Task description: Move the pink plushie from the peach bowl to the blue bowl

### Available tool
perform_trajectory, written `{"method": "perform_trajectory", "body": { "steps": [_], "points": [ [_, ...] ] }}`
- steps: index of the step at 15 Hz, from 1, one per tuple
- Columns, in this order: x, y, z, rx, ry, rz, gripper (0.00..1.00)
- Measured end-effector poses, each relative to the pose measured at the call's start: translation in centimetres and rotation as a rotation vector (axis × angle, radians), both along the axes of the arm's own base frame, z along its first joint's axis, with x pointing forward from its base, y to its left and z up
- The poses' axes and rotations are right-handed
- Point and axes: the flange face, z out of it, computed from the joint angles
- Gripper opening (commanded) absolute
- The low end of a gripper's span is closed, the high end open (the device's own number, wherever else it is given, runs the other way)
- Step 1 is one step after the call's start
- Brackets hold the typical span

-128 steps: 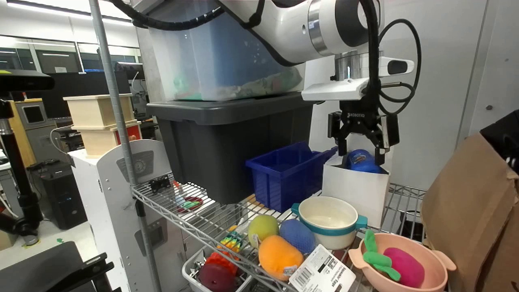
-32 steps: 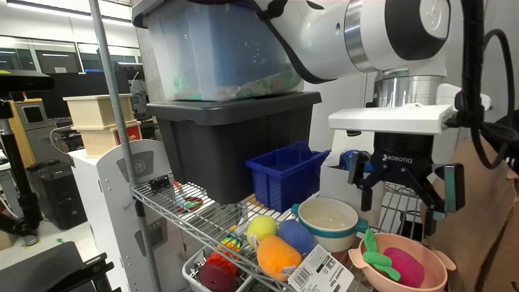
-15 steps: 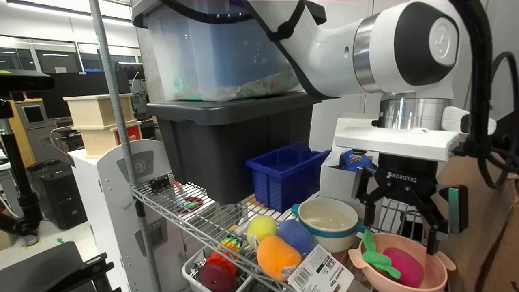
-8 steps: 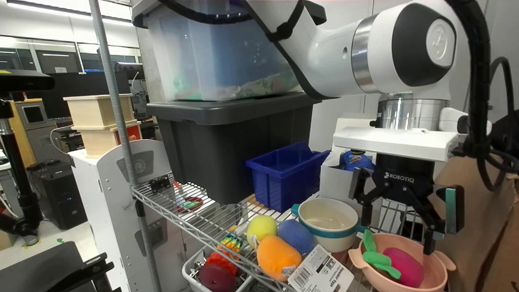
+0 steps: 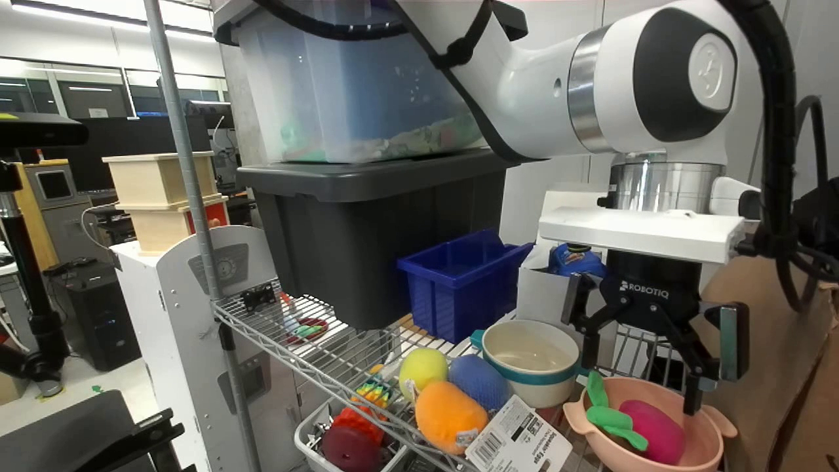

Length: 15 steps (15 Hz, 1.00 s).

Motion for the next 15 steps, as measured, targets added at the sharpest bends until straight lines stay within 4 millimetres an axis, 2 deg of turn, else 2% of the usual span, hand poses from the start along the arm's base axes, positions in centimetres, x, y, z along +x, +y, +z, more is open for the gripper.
{"method": "perform_trajectory", "body": {
  "steps": [15],
  "points": [
    [0.3,2.5,-0.4,0.041,0.019,0.056,1.00]
  ]
}}
